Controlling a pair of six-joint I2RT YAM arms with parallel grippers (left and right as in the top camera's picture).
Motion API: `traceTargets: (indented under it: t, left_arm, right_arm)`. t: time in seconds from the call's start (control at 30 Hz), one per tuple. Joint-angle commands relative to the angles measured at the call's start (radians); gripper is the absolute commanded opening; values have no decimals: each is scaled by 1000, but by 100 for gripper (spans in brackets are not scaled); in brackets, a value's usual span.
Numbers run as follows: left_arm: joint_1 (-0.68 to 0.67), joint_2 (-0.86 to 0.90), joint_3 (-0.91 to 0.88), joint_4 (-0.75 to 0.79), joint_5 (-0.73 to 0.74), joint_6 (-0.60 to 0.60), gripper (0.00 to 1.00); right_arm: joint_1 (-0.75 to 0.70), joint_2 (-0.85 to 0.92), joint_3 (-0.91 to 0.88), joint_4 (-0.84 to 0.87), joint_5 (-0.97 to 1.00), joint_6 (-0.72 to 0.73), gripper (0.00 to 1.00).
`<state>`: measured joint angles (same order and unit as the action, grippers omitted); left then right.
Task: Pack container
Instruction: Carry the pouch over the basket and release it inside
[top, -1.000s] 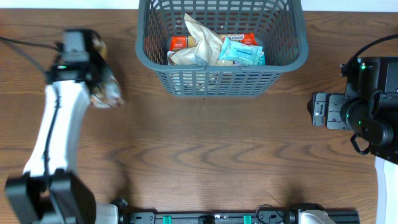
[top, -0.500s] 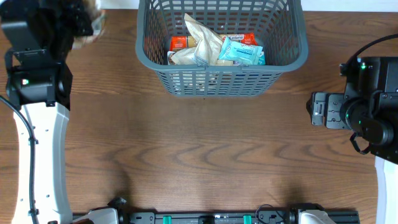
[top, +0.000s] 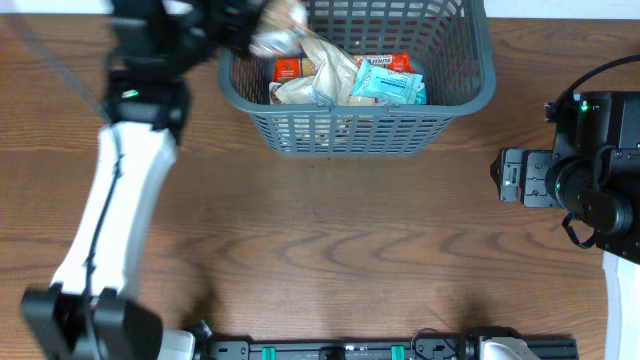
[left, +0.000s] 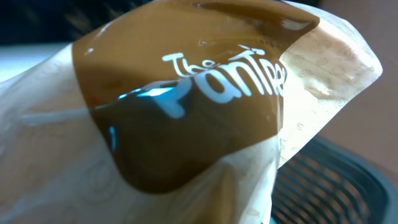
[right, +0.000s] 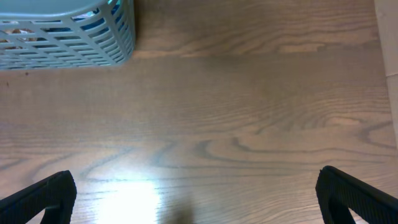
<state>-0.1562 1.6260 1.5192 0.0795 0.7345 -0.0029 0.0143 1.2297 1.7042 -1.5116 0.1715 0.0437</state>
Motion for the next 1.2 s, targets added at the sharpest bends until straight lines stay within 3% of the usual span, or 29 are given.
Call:
traceTargets:
  t: [0.0, 0.33, 0.4, 0.53, 0.6, 0.9, 1.17]
  left_arm:
    - [-80, 57, 11, 0, 44, -6, 6]
    - [-199, 159, 11, -66, 44, -6, 6]
    - [-204, 159, 11, -71, 43, -6, 43]
    - [-203, 159, 11, -71, 44, -6, 83]
    - [-203, 159, 11, -71, 43, -6, 98]
    - [-177, 144, 11, -87, 14, -6, 99]
    - [-71, -51, 13, -327, -510, 105, 99]
  right_arm:
    - [-9, 1, -3, -12, -5, -7, 99]
    - [-9, 1, -3, -26, -5, -7, 99]
    - [-9, 1, -3, -27, -9, -7, 99]
    - [-9, 1, -3, -27, -23, -7, 99]
    - [-9, 1, -3, -27, -23, -7, 99]
    - [-9, -1, -3, 24, -17, -39, 99]
    - [-9, -28, -2, 164, 35, -45, 99]
